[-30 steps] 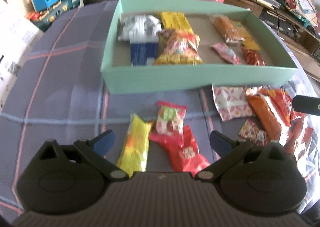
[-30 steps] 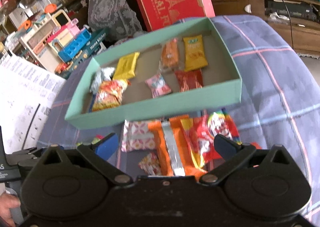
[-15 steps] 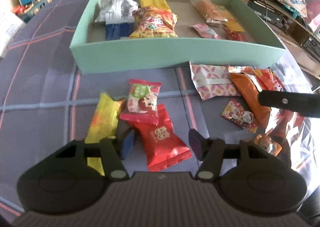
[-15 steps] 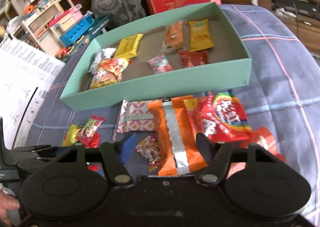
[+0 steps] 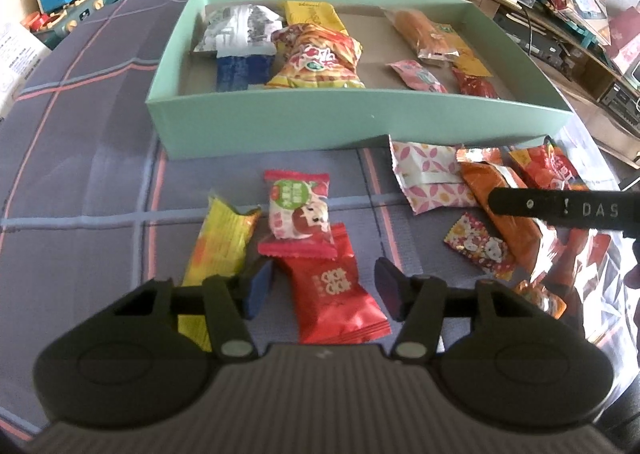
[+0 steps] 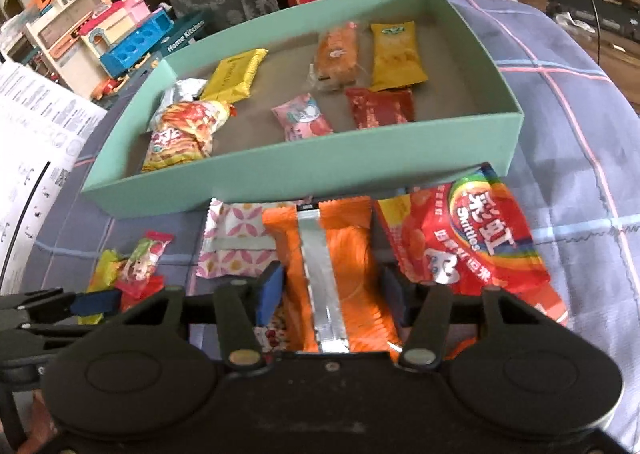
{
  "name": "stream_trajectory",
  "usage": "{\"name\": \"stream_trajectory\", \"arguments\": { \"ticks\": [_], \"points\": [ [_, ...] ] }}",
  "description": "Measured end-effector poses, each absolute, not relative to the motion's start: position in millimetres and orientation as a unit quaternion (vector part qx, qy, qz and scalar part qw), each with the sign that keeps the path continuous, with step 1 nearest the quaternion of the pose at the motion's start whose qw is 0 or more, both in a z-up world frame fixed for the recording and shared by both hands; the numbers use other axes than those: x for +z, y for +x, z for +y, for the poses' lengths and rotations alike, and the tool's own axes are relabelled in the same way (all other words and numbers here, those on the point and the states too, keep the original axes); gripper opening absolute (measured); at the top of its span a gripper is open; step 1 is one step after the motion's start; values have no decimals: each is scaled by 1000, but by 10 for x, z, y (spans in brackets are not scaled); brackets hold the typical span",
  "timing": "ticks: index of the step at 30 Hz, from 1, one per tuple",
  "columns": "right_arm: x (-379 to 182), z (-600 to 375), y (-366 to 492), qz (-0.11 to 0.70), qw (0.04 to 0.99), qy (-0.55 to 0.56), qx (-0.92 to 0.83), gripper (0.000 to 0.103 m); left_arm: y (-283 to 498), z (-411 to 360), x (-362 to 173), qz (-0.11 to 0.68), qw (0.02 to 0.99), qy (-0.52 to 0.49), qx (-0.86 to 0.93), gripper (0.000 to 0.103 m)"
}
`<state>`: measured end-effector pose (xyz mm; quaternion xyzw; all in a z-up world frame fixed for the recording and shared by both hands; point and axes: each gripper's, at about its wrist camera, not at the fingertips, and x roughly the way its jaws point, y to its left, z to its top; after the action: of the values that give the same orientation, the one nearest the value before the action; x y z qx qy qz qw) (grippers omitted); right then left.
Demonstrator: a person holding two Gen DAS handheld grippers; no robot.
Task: Organize snacks
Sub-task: 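Grasp the small red packet with the left gripper while the right gripper grasps the orange wafer packet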
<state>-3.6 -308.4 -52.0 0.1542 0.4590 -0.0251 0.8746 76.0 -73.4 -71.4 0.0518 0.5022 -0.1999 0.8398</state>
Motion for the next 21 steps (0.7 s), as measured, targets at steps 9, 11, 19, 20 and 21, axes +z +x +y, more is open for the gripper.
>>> {"name": "stream_trajectory", "arguments": {
  "ticks": [9, 11, 19, 20, 21],
  "points": [
    [-517, -2811, -128, 467, 874, 133, 1, 47, 629, -684, -717, 497, 833, 51, -239, 36],
    [-516, -2820, -139, 469, 873, 133, -1, 47, 603, -685, -724, 496, 832, 54, -241, 37],
    [-536, -2837, -157, 471, 873, 131, -7, 54, 582, -706, -710, 502, 830, 66, -233, 48],
    [-544, -2835, -165, 469, 873, 130, -7, 54, 571, -707, -709, 503, 830, 71, -232, 49],
    [-549, -2835, -171, 468, 874, 130, -7, 54, 559, -719, -709, 502, 830, 76, -230, 49]
  ]
}}
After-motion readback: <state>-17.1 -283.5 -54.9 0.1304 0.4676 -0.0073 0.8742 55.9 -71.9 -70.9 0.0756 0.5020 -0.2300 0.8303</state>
